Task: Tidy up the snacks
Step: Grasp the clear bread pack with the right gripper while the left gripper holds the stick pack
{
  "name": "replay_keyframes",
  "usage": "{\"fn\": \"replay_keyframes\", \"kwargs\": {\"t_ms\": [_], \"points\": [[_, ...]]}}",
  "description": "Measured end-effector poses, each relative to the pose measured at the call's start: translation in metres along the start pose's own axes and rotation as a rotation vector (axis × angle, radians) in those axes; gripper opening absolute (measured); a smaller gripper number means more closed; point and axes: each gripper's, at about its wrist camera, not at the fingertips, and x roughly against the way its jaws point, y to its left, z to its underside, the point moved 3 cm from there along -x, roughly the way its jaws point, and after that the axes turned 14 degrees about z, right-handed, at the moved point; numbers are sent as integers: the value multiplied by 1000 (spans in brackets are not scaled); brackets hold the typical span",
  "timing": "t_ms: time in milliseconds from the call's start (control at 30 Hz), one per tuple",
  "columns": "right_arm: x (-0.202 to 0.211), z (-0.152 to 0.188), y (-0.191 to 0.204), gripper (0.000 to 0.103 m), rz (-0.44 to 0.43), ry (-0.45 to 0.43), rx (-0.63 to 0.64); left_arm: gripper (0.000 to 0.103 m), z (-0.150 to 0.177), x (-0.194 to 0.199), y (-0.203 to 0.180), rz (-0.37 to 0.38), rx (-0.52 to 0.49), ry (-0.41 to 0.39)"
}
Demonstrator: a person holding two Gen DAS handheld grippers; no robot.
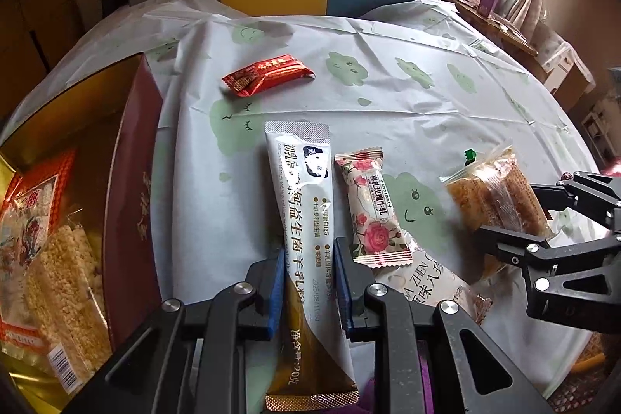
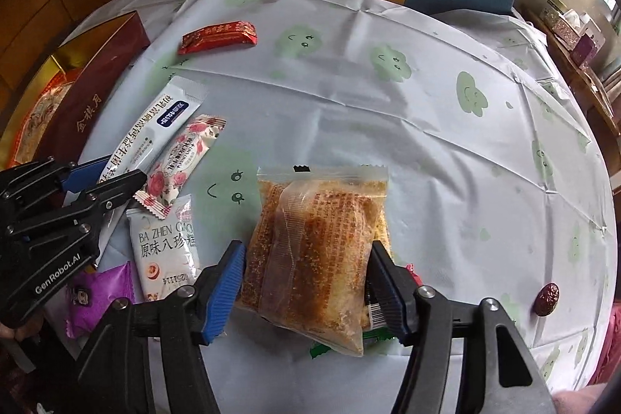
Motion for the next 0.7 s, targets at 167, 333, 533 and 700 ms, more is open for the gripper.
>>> {"fn": "replay_keyframes", "kwargs": {"t_ms": [167,333,533,700], "points": [[0,0,-8,62,-12,-3,-9,23,2,8,-4,21,-11,-20],[-3,-1,-6,62,15,3,24,23,7,14,-4,17,-8,-30],[-2,0,-4,62,29,0,28,23,10,27,-4,16,5,-56],[-1,0,-1,58,54,-17,40,23,11,45,-10,28,-13,-95]]}}
